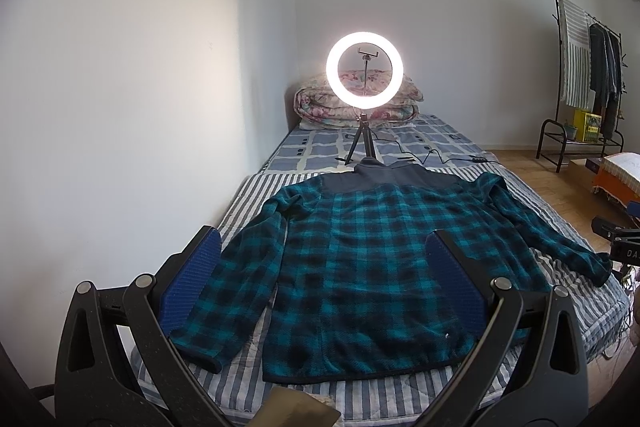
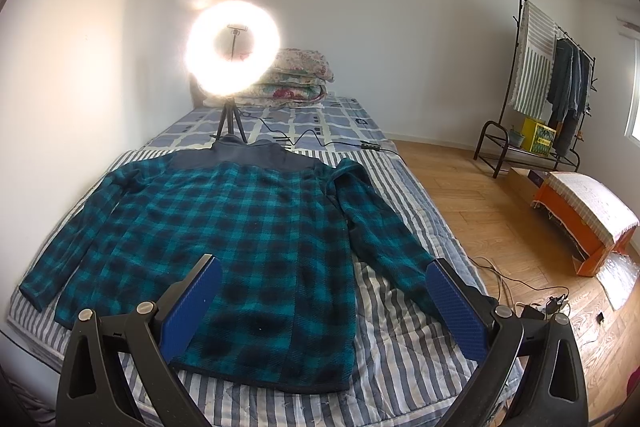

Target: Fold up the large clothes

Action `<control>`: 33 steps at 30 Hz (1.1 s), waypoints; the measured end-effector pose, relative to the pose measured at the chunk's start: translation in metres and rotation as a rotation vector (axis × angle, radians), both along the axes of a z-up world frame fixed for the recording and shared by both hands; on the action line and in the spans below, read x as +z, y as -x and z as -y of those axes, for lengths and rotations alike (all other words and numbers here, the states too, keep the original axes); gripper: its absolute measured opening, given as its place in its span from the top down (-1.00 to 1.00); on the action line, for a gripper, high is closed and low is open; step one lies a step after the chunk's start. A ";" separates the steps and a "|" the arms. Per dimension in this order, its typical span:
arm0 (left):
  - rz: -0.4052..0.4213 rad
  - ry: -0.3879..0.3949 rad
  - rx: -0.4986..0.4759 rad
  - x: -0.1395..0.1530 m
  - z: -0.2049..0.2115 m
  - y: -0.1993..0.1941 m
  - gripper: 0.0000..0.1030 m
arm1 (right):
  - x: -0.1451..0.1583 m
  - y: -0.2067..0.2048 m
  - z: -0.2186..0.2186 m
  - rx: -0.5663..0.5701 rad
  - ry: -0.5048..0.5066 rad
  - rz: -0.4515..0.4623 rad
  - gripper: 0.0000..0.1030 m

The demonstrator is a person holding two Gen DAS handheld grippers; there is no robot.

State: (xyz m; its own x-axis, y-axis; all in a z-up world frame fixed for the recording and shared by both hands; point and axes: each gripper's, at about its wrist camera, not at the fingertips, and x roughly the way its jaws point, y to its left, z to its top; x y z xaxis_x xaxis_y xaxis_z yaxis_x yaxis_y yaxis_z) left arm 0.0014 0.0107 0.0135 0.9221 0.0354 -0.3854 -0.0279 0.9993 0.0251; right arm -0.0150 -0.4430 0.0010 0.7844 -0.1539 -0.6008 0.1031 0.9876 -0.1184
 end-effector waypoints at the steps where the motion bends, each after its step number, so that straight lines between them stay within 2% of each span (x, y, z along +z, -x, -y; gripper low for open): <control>1: 0.000 -0.001 -0.002 0.000 0.000 0.000 -1.00 | 0.001 -0.001 -0.001 0.001 0.000 0.000 -0.99; 23: -0.027 -0.026 0.040 -0.015 -0.014 -0.005 -1.00 | 0.000 -0.001 -0.011 0.047 -0.016 0.011 -0.99; 33: -0.071 -0.080 0.095 -0.019 -0.043 -0.024 -1.00 | 0.008 -0.011 -0.038 0.145 -0.036 0.022 -0.99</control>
State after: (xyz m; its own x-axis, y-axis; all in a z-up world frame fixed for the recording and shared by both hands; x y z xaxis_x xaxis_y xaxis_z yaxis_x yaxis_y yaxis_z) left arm 0.0254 0.0540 -0.0058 0.8838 0.1546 -0.4416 -0.1176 0.9869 0.1101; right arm -0.0044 -0.4050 0.0095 0.8097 -0.0165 -0.5866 -0.0393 0.9958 -0.0822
